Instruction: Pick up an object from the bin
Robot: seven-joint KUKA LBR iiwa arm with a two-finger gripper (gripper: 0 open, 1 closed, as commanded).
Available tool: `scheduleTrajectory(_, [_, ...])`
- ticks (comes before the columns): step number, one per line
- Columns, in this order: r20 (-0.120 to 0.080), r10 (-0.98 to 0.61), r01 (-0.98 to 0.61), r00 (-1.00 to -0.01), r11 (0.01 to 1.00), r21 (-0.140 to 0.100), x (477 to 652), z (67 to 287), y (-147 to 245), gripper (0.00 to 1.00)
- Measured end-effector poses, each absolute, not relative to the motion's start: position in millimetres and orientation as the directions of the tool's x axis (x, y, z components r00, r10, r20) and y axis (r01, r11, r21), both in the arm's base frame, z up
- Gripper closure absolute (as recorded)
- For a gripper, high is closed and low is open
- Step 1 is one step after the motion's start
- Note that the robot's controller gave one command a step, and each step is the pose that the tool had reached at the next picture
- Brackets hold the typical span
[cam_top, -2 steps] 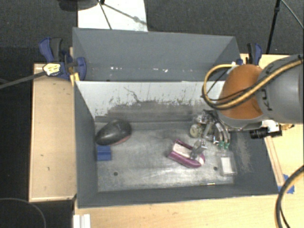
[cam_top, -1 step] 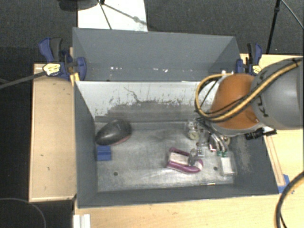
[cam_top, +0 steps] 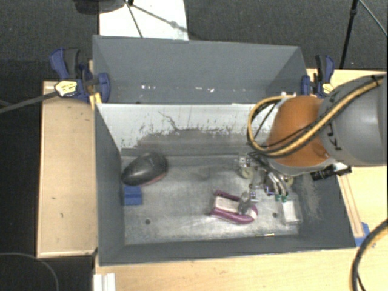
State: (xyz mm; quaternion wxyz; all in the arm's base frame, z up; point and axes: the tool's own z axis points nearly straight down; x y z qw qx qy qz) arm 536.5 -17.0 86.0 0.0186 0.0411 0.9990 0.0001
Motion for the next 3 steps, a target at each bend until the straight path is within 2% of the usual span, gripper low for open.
scheduleTrajectory(1, [-0.001,0.077,0.077,-0.997,0.997,0.000,529.0,86.1,-15.2,1.00])
scheduleTrajectory(2, [-0.011,-0.162,-0.162,-0.987,0.987,-0.002,541.7,228.3,-9.9,1.00])
scheduleTrajectory(3, [-0.004,-0.161,-0.161,-0.987,0.987,0.000,540.1,224.5,-9.8,0.00])
